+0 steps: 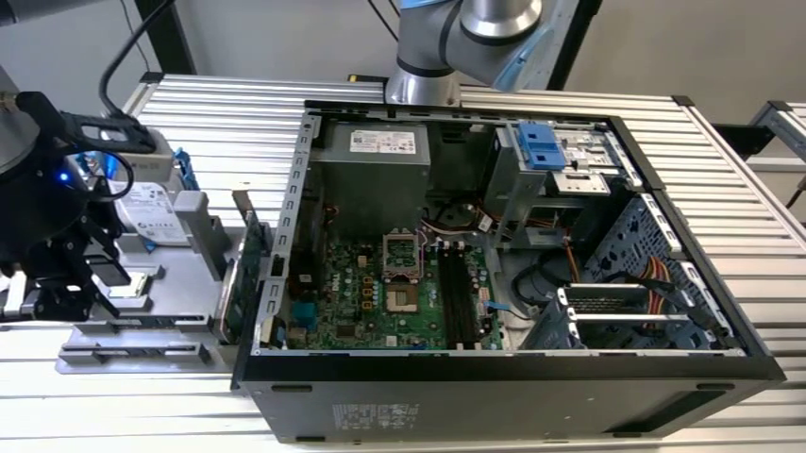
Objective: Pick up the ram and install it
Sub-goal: 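Pick up the ram and move it above insertion slot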
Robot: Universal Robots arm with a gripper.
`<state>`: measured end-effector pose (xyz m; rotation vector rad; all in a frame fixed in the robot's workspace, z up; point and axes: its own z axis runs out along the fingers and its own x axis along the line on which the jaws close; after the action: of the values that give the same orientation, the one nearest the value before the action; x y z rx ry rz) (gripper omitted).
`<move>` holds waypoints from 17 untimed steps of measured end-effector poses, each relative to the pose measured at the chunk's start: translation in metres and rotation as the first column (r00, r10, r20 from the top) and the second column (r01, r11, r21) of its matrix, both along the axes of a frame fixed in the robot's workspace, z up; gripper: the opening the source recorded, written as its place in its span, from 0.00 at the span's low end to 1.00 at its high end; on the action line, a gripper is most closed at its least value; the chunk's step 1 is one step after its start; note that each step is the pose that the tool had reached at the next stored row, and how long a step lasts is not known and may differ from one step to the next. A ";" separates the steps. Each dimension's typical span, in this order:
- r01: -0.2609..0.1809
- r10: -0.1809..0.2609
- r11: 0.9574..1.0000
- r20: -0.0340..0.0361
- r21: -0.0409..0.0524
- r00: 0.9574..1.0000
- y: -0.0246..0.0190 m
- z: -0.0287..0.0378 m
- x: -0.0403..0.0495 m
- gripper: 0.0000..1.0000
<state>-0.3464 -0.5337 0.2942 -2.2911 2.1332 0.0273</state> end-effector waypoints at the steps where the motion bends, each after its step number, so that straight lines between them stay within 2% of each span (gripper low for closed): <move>1: 0.000 0.000 1.000 0.000 0.000 1.000 0.0000 -0.0003 0.0000 1.00; 17: 0.000 0.000 1.000 0.000 -0.003 1.000 0.0000 -0.0049 0.0000 1.00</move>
<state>-0.3464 -0.5337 0.2893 -2.2928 2.1348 0.0241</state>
